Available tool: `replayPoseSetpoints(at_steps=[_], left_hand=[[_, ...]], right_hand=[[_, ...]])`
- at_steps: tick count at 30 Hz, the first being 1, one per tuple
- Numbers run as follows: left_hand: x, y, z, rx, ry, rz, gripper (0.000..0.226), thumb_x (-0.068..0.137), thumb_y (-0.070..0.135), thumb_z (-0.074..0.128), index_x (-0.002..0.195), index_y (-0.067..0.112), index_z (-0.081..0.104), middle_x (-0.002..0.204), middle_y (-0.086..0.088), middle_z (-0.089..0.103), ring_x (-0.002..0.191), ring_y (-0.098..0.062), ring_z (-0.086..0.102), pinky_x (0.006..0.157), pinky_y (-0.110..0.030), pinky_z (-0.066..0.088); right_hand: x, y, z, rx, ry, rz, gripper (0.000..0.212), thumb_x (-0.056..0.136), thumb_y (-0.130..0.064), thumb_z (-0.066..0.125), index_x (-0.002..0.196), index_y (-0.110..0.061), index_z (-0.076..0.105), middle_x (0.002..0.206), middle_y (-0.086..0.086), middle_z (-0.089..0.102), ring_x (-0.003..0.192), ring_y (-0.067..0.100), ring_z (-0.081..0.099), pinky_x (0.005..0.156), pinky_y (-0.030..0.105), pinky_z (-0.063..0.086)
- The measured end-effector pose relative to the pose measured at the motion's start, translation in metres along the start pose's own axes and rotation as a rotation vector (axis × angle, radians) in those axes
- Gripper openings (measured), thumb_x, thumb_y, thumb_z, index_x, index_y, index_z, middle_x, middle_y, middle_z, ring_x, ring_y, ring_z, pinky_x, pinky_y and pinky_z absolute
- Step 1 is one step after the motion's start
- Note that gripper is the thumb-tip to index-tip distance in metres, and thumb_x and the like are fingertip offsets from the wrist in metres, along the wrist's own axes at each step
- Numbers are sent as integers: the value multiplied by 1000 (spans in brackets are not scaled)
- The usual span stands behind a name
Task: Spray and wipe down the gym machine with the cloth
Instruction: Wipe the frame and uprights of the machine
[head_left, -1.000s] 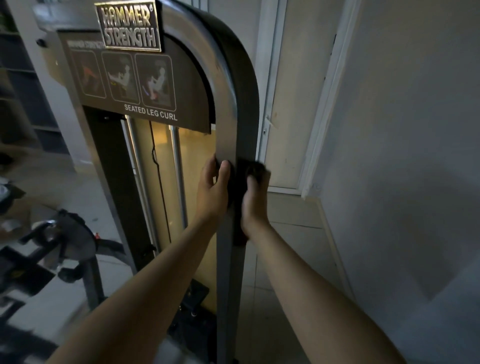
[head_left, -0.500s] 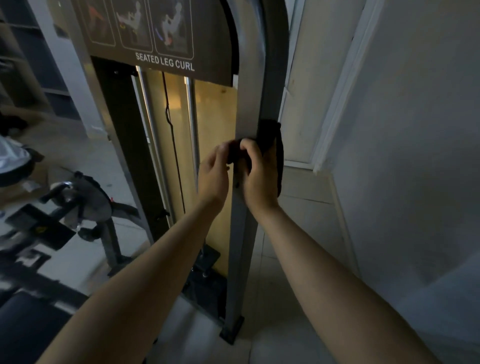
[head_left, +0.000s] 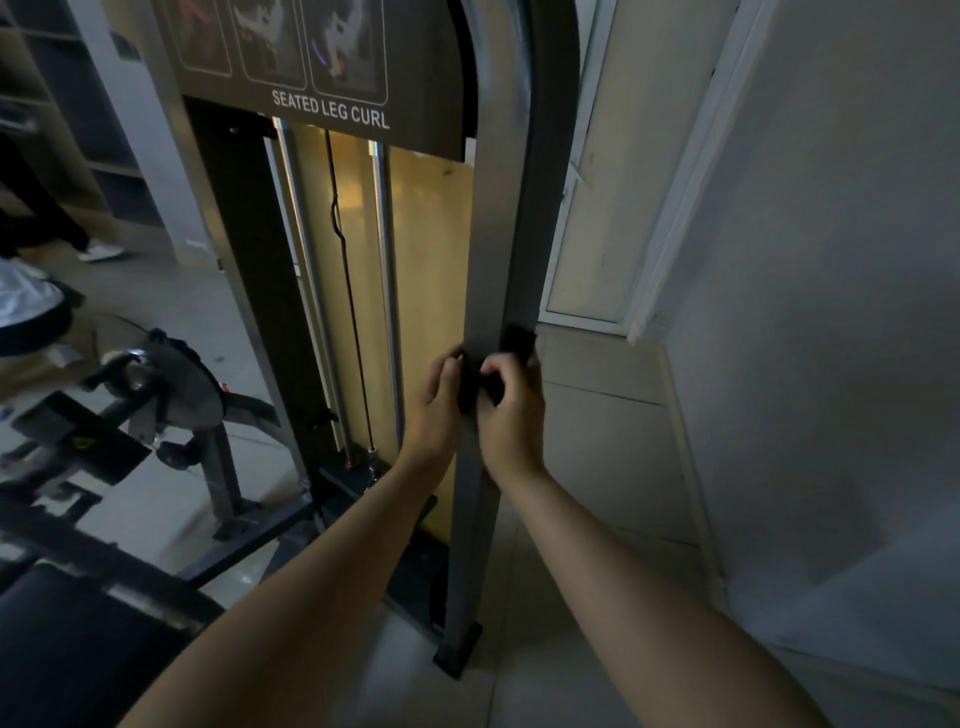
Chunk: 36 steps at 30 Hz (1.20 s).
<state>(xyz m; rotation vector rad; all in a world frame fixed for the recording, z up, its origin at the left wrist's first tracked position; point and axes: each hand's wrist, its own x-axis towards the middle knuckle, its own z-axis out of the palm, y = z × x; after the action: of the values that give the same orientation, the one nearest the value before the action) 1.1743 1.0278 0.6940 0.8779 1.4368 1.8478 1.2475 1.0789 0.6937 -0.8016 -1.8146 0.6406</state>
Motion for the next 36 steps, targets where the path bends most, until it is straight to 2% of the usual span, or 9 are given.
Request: replayPoseSetpoints(at_steps=[4,13,17,20,25,28,30,34,36], left_hand=[[7,-3,6,49,43,3,41,109,42,24,130,30,57,122,7,65,108,-2,62,82,-16,49],[11,-22,11,-38,140,-12,51,111,40,20,130,19,62,120,6,70,115,-7,62,91,-21,49],[8,-37,11,-69,181,-87,43,110,42,24,118,28,64,113,9,69,107,-2,64,87,-19,50],[3,-55,6,3,153,-171,42,109,48,26,133,34,57,122,15,60,118,-6,53,102,-33,44],[-2,-69,2,81,147,-199,36,108,46,29,132,39,56,118,21,60,117,-5,54,101,-38,45],[-7,-70,5,14,151,-217,36,110,39,28,125,30,60,105,14,69,97,4,65,80,-15,53],[-7,-69,7,46,177,-195,45,110,39,26,130,19,61,110,8,69,93,8,64,72,-9,49],[1,-73,8,39,212,-185,53,108,48,23,136,20,58,130,1,62,123,-14,55,93,-27,43],[4,-77,7,29,223,-178,55,107,53,25,135,21,59,132,-2,61,126,-18,53,106,-39,42]], right_hand=[[72,-34,-7,49,138,-250,19,93,-9,64,111,-11,59,131,15,52,119,22,54,89,8,45],[55,18,29,-191,87,-410,16,97,-29,55,108,-27,45,127,17,49,110,26,55,82,35,54],[-1,67,41,-161,-17,-110,50,88,-39,59,135,-22,50,122,15,62,110,31,63,91,47,54],[-57,91,52,-40,-142,1,50,101,-29,54,147,-35,38,141,-3,55,127,12,56,104,35,48],[-94,112,45,-116,-250,63,17,102,-21,54,119,-18,58,132,-2,51,109,-1,55,87,10,50],[-57,82,23,-113,-105,25,9,97,-29,53,104,-24,54,111,2,59,98,0,59,78,16,50],[-21,62,15,95,-61,8,21,92,-19,61,104,-29,46,109,-5,53,99,-4,54,83,23,52],[55,20,3,339,83,-141,59,84,-13,79,128,-18,39,123,-1,47,114,16,55,98,42,51],[78,12,4,455,51,-65,89,78,-11,84,147,-9,27,143,1,37,132,14,44,111,32,43]])
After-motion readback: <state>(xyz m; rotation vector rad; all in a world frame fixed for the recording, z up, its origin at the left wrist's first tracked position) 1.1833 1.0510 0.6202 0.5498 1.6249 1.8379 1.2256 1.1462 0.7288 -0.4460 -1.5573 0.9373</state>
